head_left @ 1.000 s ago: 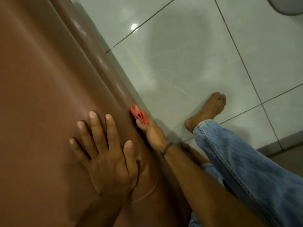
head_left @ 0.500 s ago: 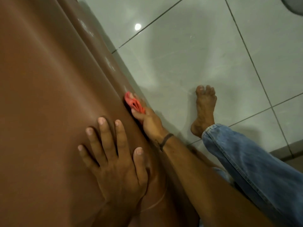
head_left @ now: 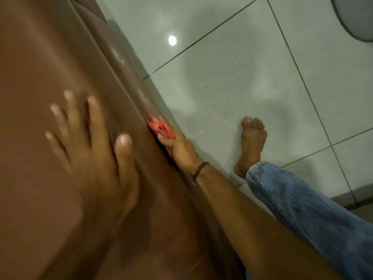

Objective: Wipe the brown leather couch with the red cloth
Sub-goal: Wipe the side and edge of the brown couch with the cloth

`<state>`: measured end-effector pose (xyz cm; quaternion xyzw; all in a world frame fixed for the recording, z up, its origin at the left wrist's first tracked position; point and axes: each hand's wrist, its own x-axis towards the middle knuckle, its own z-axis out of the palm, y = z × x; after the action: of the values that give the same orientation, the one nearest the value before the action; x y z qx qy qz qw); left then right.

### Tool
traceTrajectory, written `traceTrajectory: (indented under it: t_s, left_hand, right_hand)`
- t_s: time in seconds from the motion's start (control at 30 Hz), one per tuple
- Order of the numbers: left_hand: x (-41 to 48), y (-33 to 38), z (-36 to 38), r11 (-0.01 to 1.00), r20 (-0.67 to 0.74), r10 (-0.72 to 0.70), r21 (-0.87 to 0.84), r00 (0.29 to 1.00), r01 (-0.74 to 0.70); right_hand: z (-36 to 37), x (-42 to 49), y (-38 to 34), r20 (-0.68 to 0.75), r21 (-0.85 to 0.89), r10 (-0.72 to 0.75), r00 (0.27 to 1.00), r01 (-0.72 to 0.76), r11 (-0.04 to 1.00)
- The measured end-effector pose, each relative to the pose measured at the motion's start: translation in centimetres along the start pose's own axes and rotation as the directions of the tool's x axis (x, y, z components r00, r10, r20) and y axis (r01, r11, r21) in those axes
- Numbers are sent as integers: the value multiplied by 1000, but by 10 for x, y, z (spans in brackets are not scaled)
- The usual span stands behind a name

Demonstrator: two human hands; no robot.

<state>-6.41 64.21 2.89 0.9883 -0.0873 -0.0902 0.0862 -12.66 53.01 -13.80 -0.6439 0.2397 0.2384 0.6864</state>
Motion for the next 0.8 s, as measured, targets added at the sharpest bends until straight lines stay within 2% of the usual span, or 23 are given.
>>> traceTrajectory:
  t_s: [0.03, 0.07, 0.1, 0.13, 0.17, 0.2, 0.27, 0.3, 0.33, 0.37, 0.4, 0.47, 0.5, 0.53, 0.57, 0.63, 0.67, 0.7, 0.77, 0.8]
  left_hand:
    - [29, -8, -6, 999, -1, -8, 37, 1000, 8]
    - [58, -19, -11, 998, 8, -12, 69, 1000, 12]
    - [84, -29, -16, 996, 19, -18, 84, 1000, 16]
    - [105, -38, -18, 996, 22, -18, 90, 1000, 16]
    - [118, -44, -17, 994, 13, -10, 105, 1000, 9]
    - [124, -47, -13, 990, -16, 5, 141, 1000, -2]
    - [123, -46, -2, 982, -113, 30, 190, 993, -8]
    - [121, -45, 2, 983, -150, 30, 184, 988, -2]
    - [119, -44, 5, 985, -168, 24, 170, 985, 5]
    - [119, -44, 7, 988, -177, 19, 157, 984, 9]
    - [120, -45, 8, 988, -184, 19, 155, 983, 10]
    - [122, -46, 10, 984, -190, 23, 176, 982, 11]
    - [122, -45, 12, 983, -189, 24, 184, 982, 12]
    - [122, -44, 14, 982, -190, 21, 189, 982, 16]
    - [122, -42, 14, 980, -191, 16, 199, 982, 23]
    - [125, -43, 12, 974, -184, 6, 225, 983, 36]
    - [126, -44, 12, 970, -172, 2, 240, 985, 40]
    - [126, -44, 12, 966, -160, -2, 253, 987, 43]
    - [126, -45, 14, 963, -164, 1, 265, 986, 44]
    - [127, -45, 15, 961, -172, 1, 272, 985, 46]
  right_hand:
    - [-46, 15, 29, -105, -201, 92, 990, -111, 973]
    - [-89, 20, 62, -310, -362, 199, 930, -309, 879]
    - [-130, 23, 98, -516, -527, 155, 843, -455, 718]
    - [-154, 23, 130, -606, -629, 104, 789, -556, 544]
    - [-166, 29, 163, -646, -637, 100, 757, -606, 477]
    - [-169, 38, 182, -647, -651, 88, 758, -609, 454]
    - [-154, 45, 174, -639, -683, 28, 769, -584, 439]
    - [-151, 44, 173, -617, -695, 65, 785, -581, 423]
    - [-147, 37, 143, -639, -664, 92, 764, -608, 435]
    - [-156, 48, 180, -626, -693, 70, 777, -595, 408]
    - [-164, 59, 216, -622, -694, 52, 781, -581, 424]
    - [-169, 76, 257, -616, -678, 167, 769, -627, 385]
    - [-171, 81, 260, -649, -649, 166, 743, -653, 390]
    - [-170, 77, 254, -642, -644, 177, 746, -650, 404]
    - [-168, 65, 238, -648, -657, 180, 740, -663, 359]
    - [-153, 48, 172, -674, -664, 72, 736, -645, 378]
    - [-149, 43, 142, -718, -628, 48, 694, -676, 385]
    - [-152, 49, 158, -689, -641, 62, 723, -646, 414]
    - [-153, 54, 153, -675, -631, 153, 722, -672, 388]
    - [-148, 55, 150, -658, -645, 153, 737, -657, 391]
